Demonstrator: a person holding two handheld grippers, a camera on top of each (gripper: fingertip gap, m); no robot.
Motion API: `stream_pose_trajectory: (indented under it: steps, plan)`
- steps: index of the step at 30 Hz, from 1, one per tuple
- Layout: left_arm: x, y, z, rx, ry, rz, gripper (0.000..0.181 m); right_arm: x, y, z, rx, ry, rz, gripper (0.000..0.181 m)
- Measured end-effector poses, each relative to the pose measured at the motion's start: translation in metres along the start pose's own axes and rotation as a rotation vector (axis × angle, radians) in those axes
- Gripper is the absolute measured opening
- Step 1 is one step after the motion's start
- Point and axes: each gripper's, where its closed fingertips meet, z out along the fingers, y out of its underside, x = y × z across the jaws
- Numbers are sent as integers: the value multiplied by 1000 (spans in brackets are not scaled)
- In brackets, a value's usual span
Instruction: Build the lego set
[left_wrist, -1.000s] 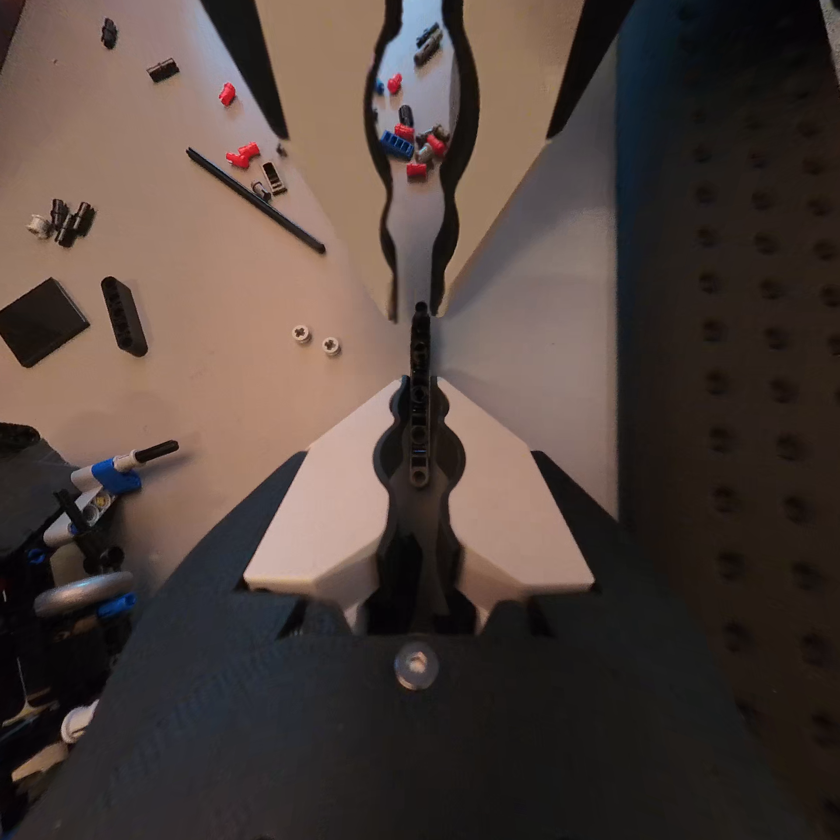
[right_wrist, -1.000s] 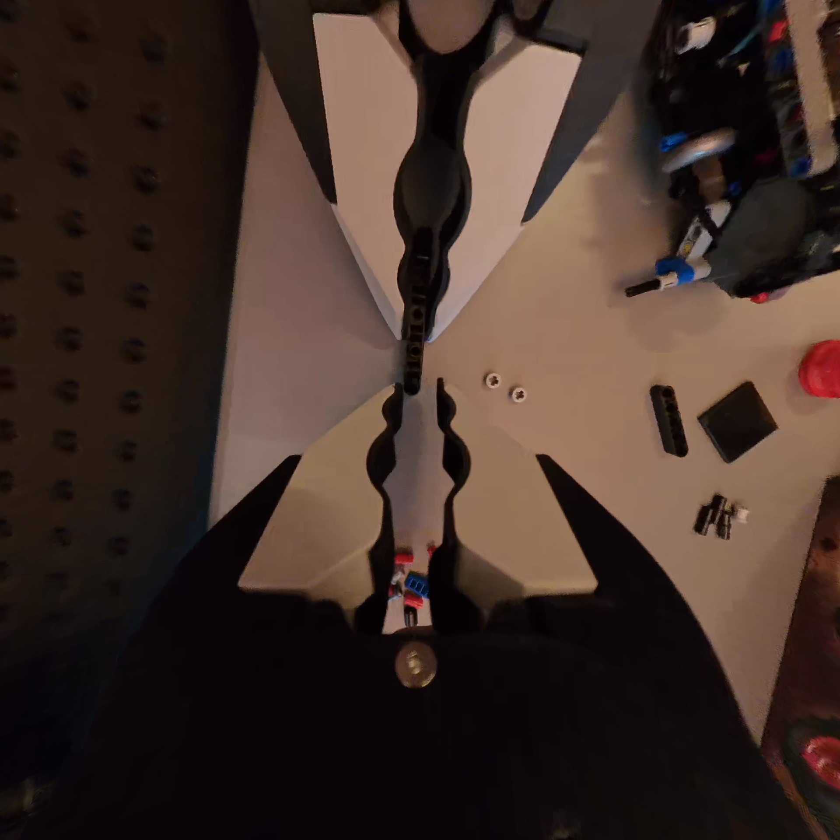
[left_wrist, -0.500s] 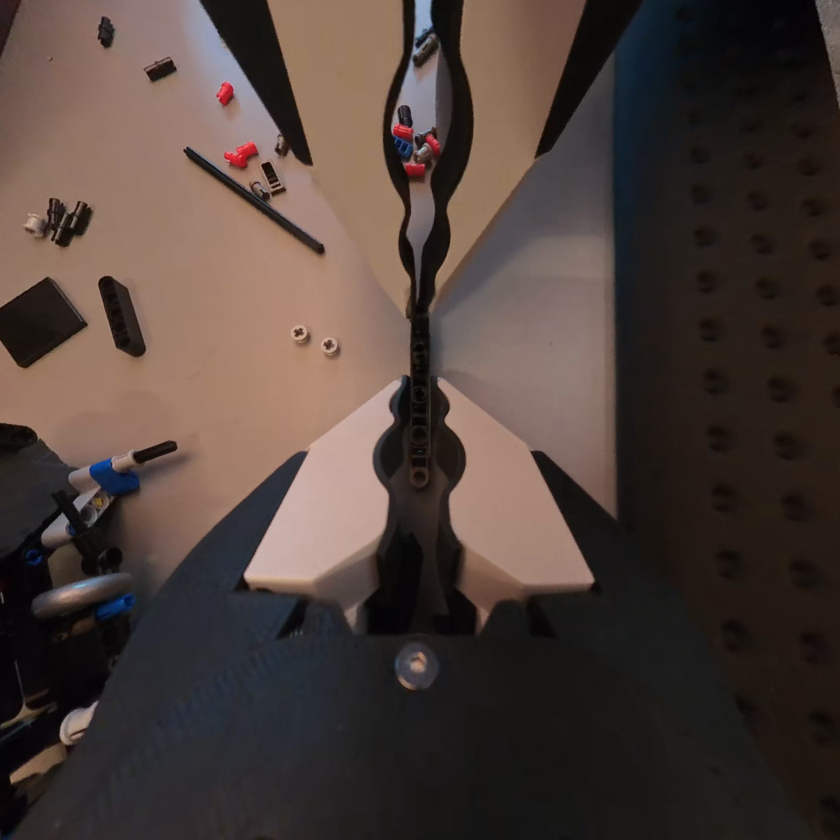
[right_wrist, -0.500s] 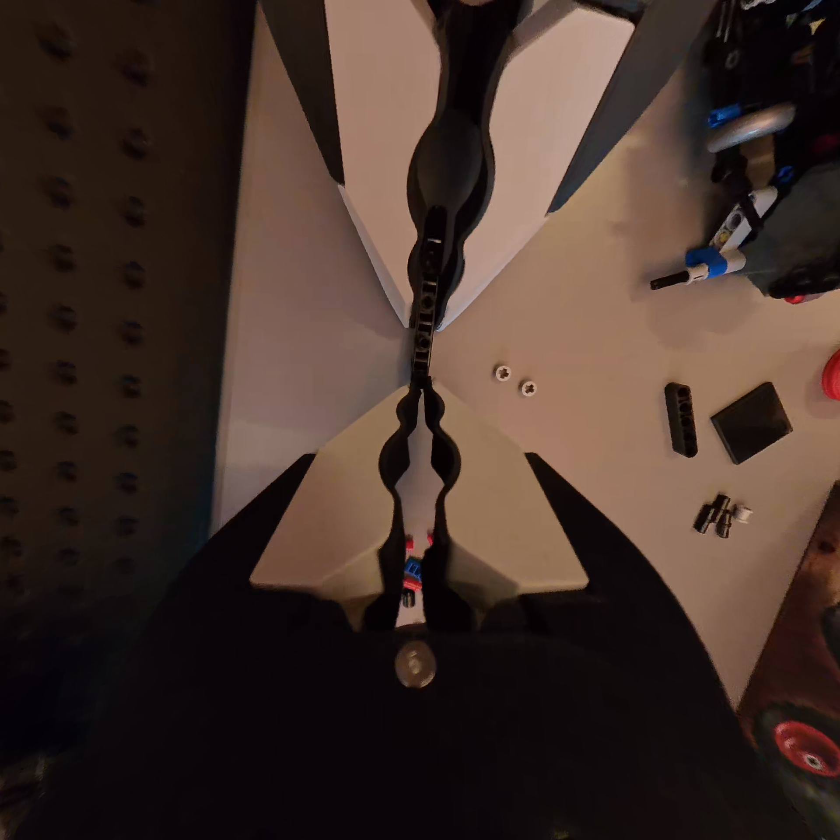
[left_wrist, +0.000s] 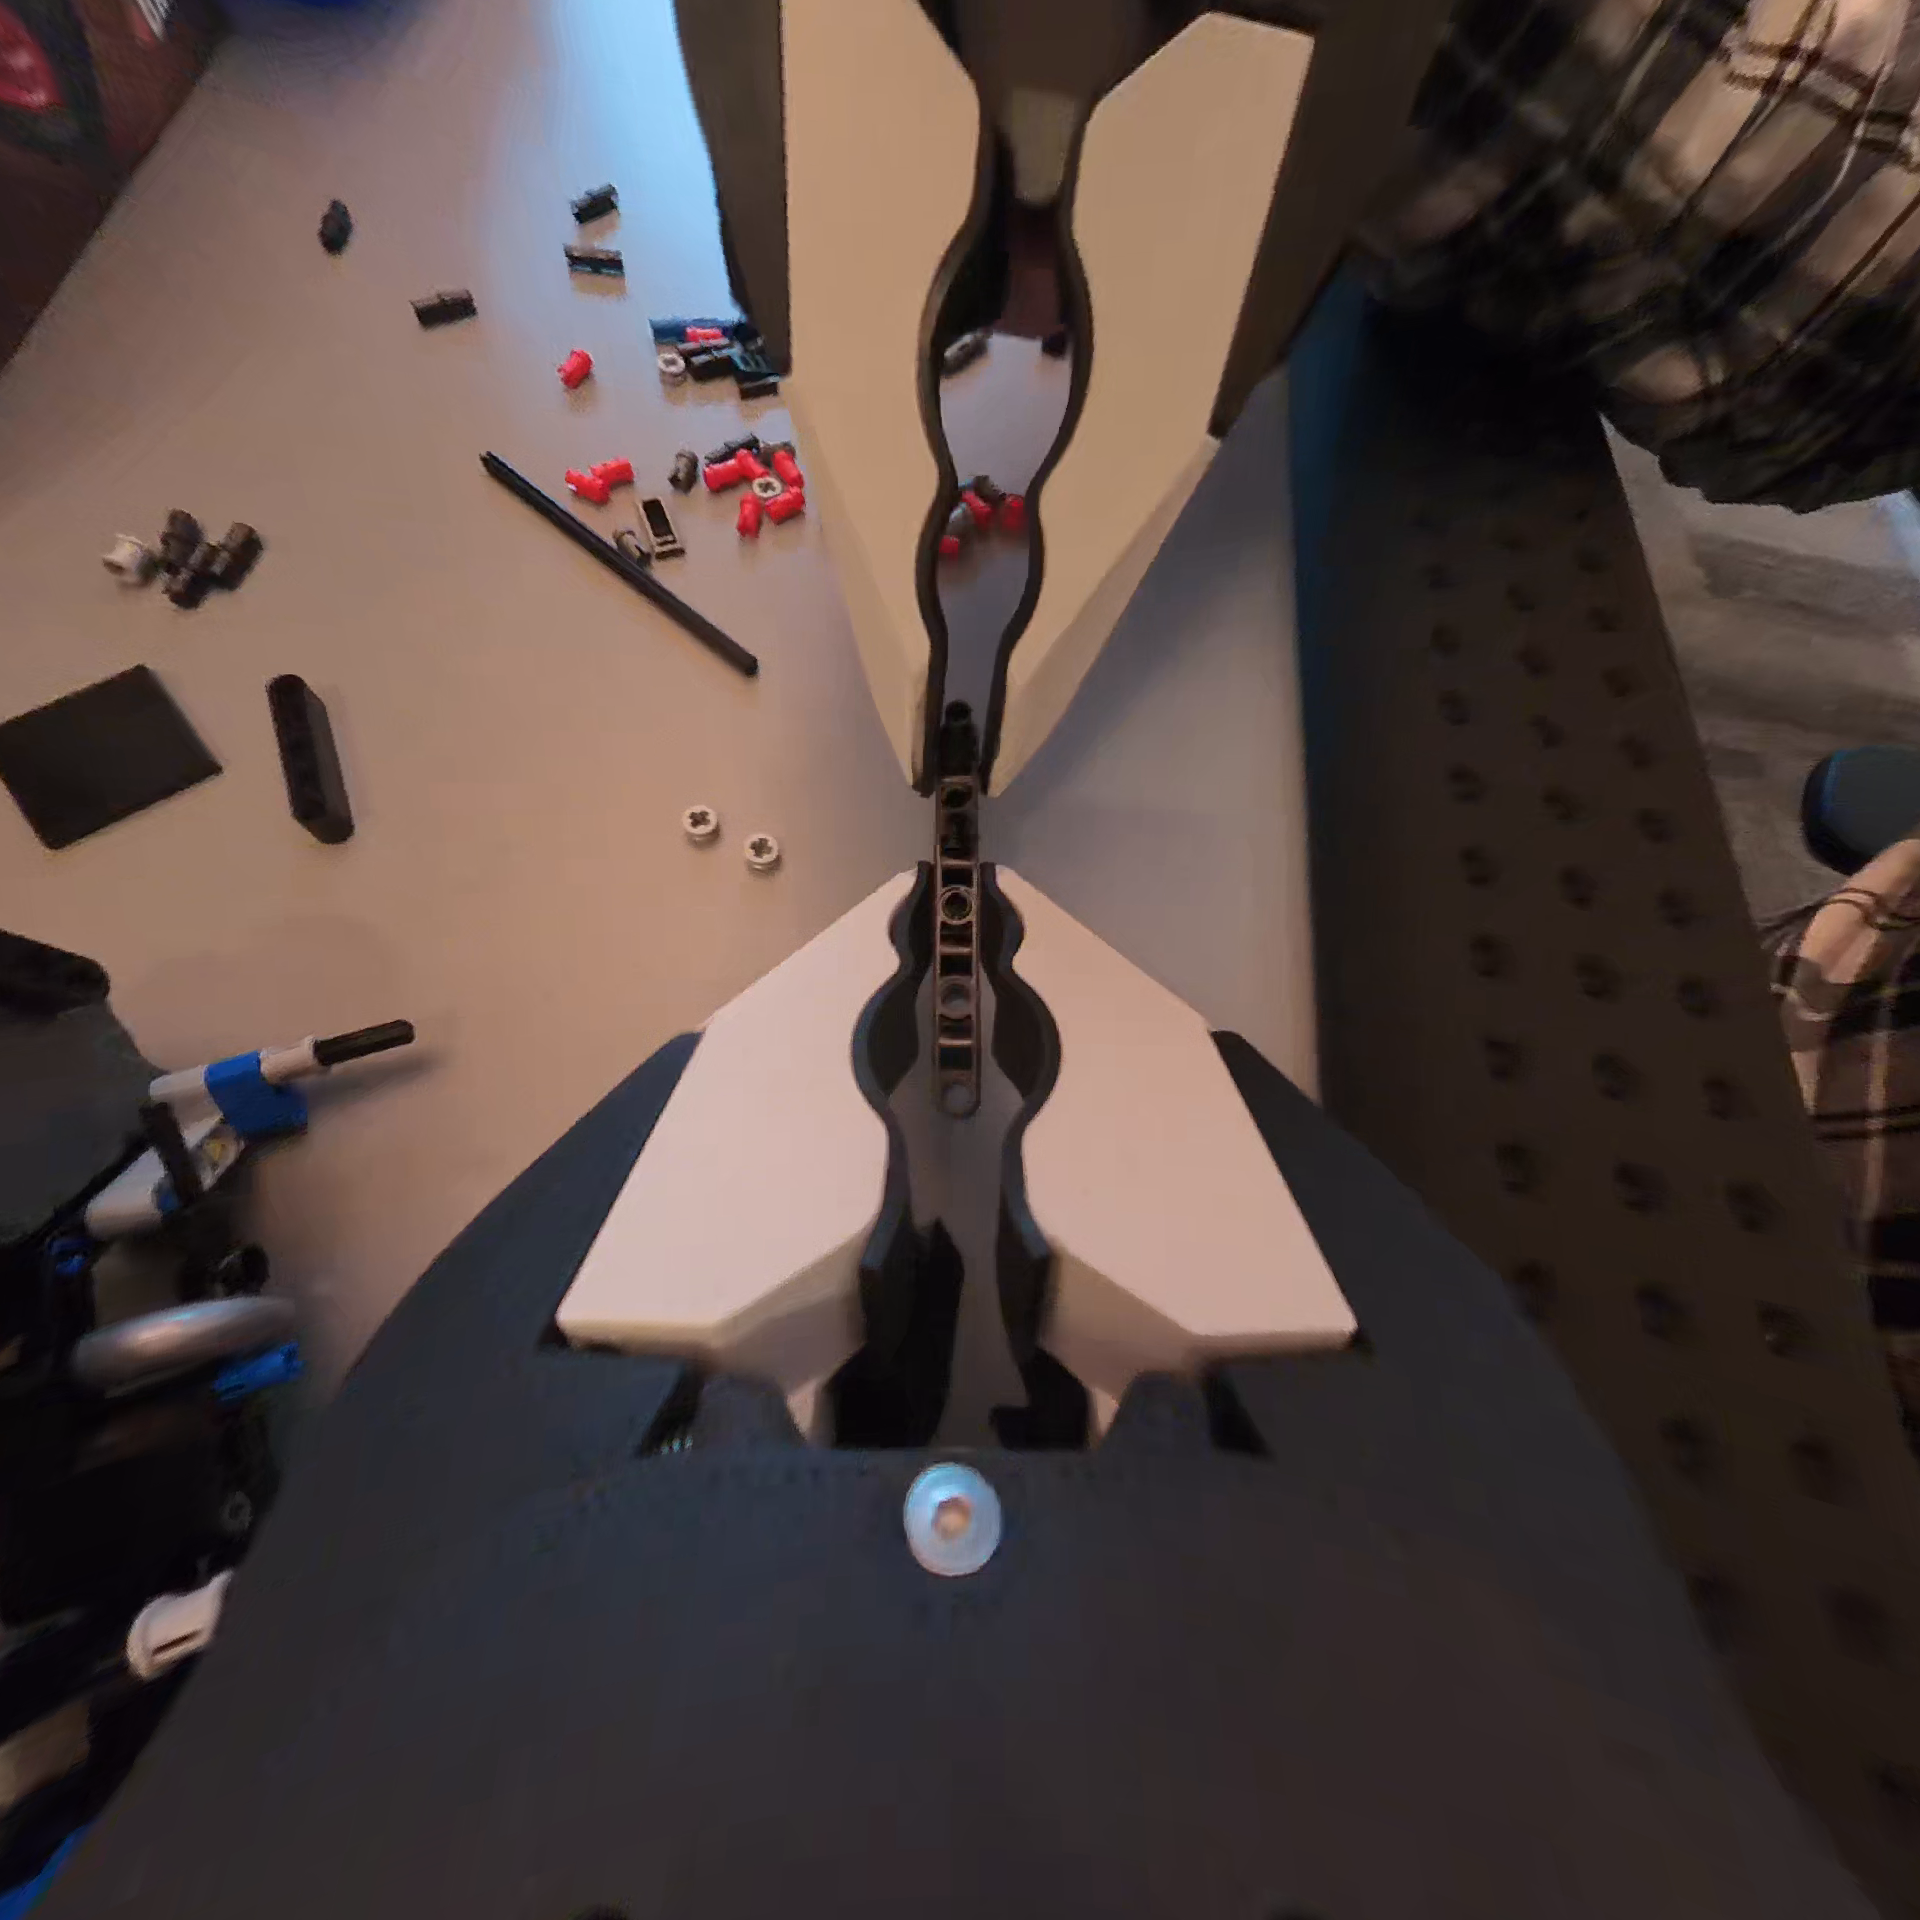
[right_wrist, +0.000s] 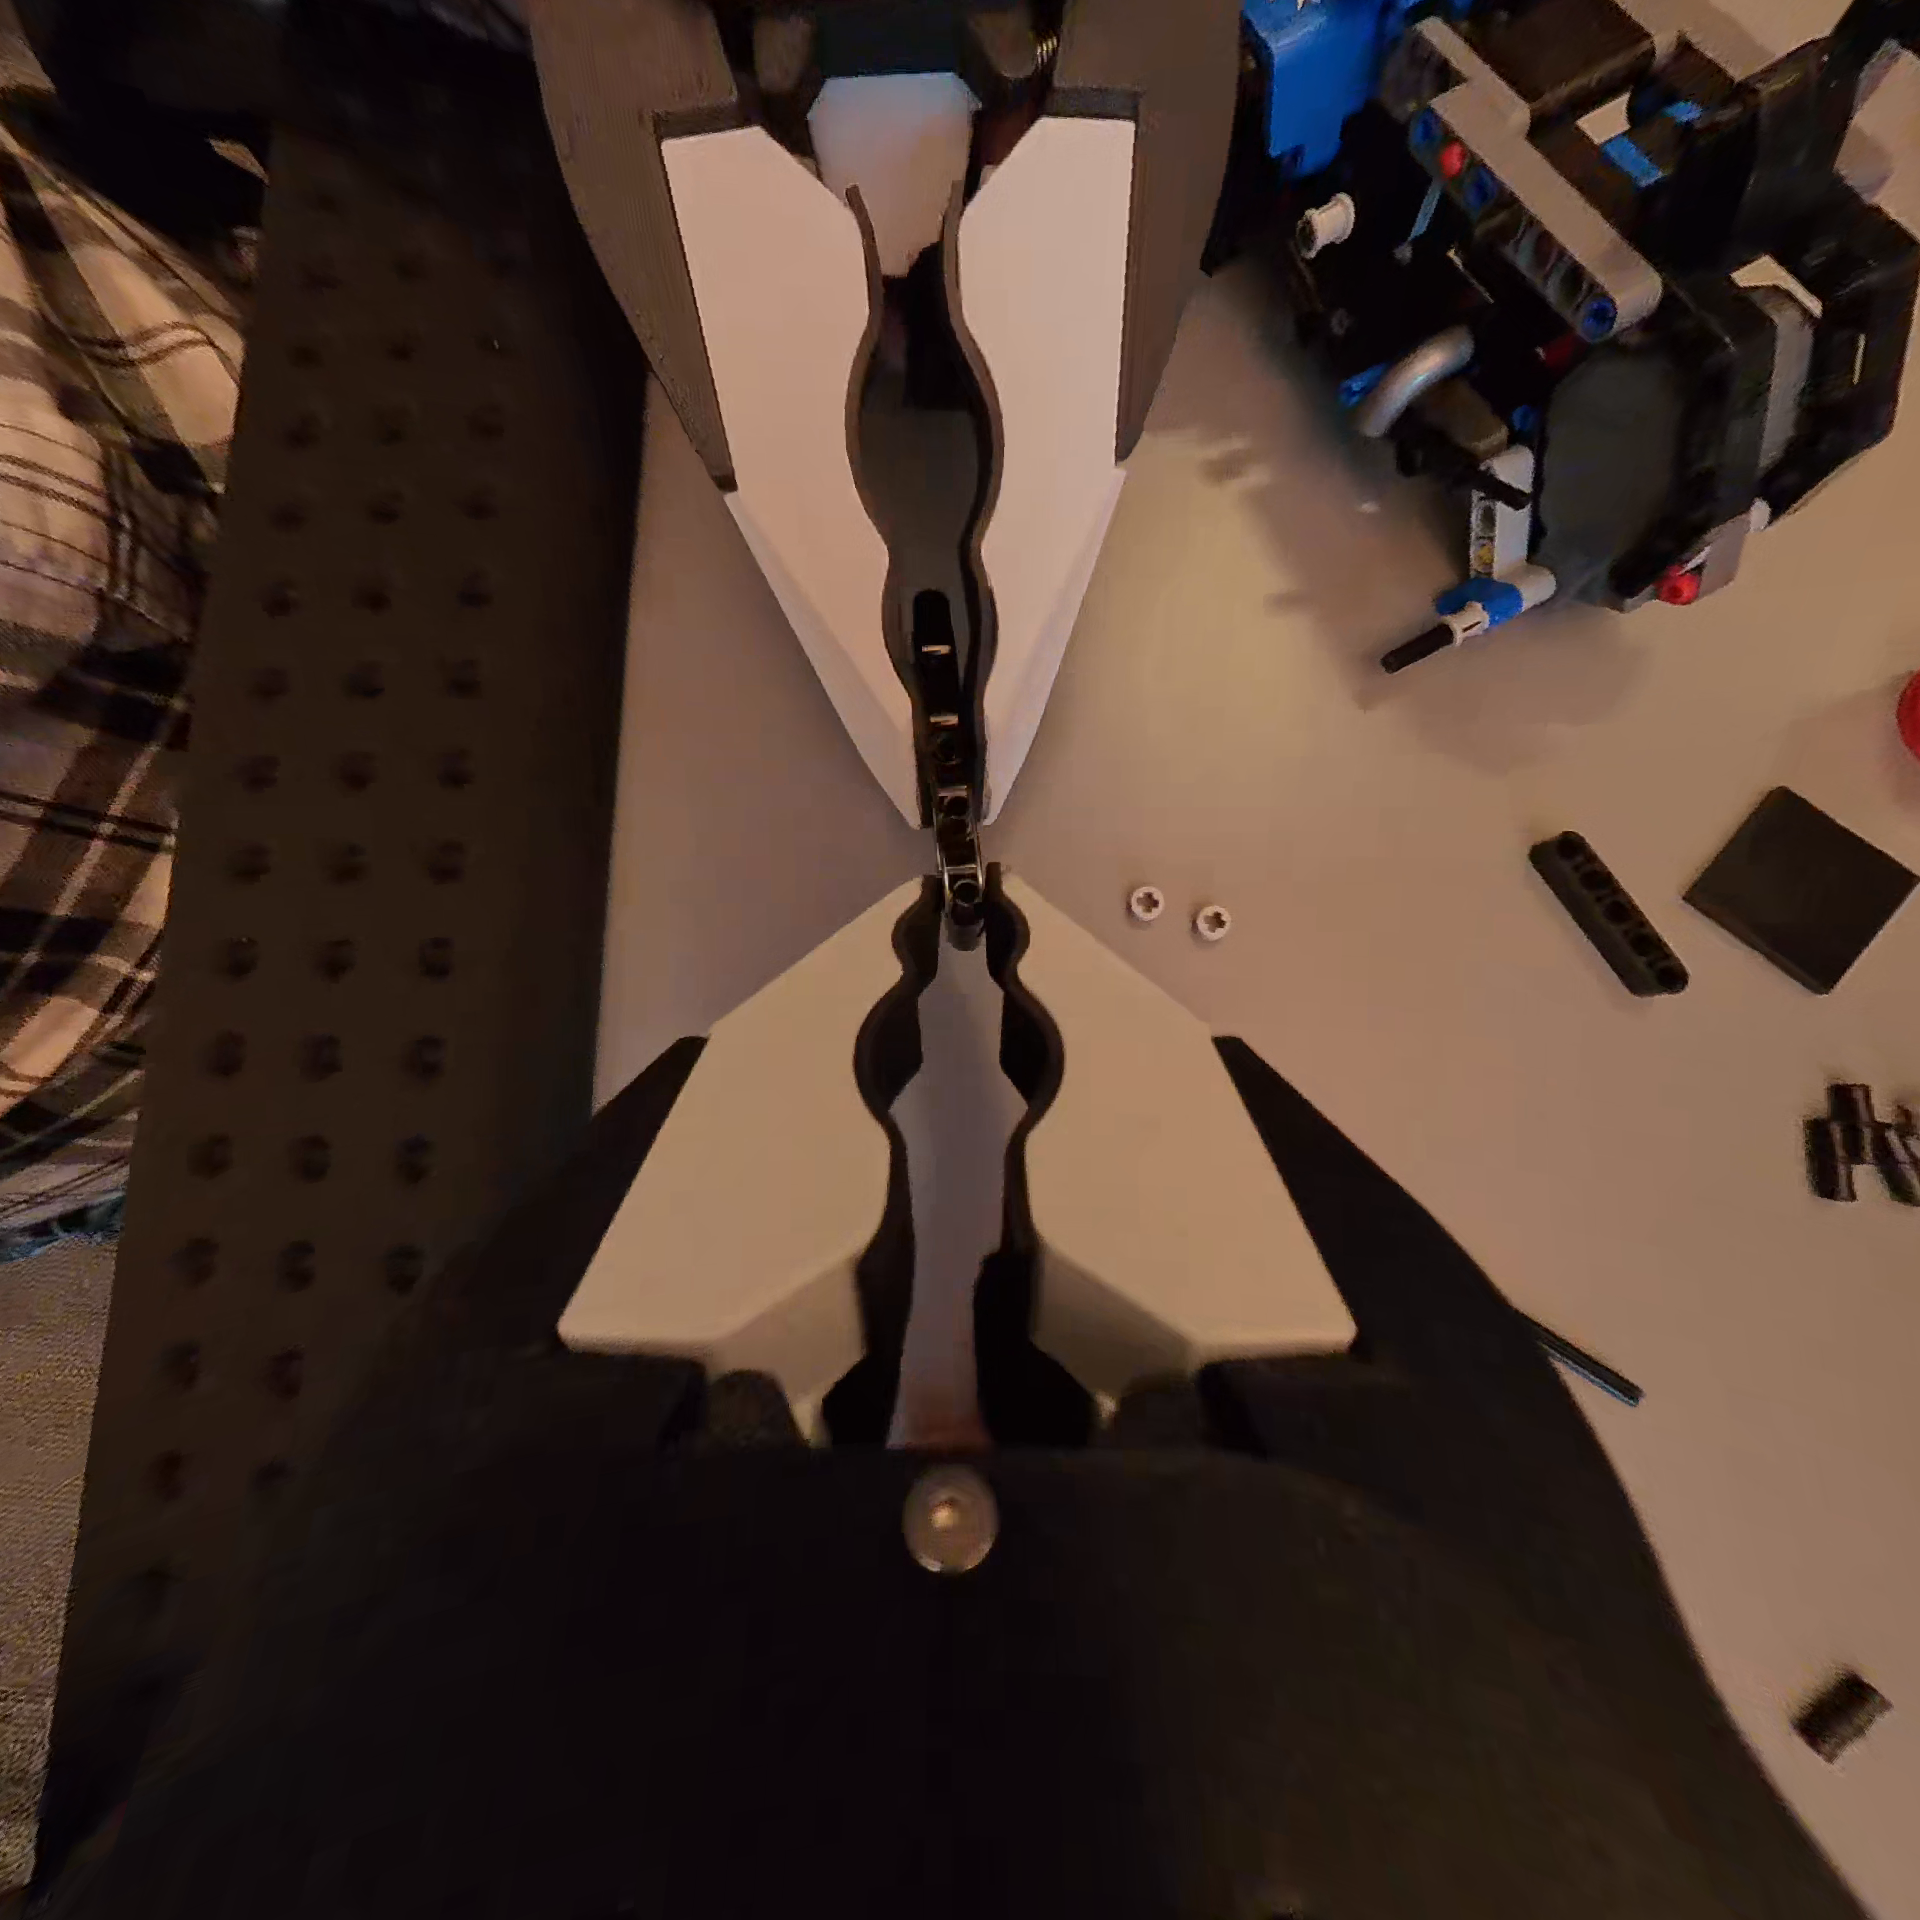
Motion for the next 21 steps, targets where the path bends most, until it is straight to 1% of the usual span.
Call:
stream_pose_trajectory:
  steps: [2, 4, 5, 7, 10, 11, 12, 13, 14, 15, 19, 21]
  plan:
    - [1, -2, 0, 9, -2, 22, 6, -1, 0, -1, 25, -22, 8, 6]
    - [2, -11, -4, 55, -2, 34, 6, 0, 2, -2, 27, -27, 13, 8]
    - [1, -14, -6, 70, -12, 47, 6, 0, 2, -3, 32, -22, 3, 6]
    - [2, -17, -9, 83, -23, 84, 6, -2, -1, -6, 54, -17, -30, 5]
    - [3, -20, -9, 95, -34, 110, 6, -3, -3, -9, 76, -37, -19, 5]
    - [4, -20, -9, 92, -35, 116, 6, -4, -3, -9, 84, -47, -9, 6]
    - [3, -19, -9, 86, -44, 123, 6, -5, -6, -10, 101, -67, 12, 17]
    - [2, -17, -8, 70, -55, 135, 6, -5, -9, -12, 121, -74, 22, 16]
    - [2, -15, -7, 61, -58, 142, 6, -5, -10, -13, 133, -67, 16, 8]
    - [4, -16, -7, 67, -53, 144, 6, -5, -10, -14, 132, -62, 12, 7]
    - [3, -16, -7, 67, -54, 143, 6, -5, -9, -14, 128, -46, -22, 6]
    - [8, -16, -6, 66, -37, 159, 6, -10, -7, -14, 116, -67, -50, 6]
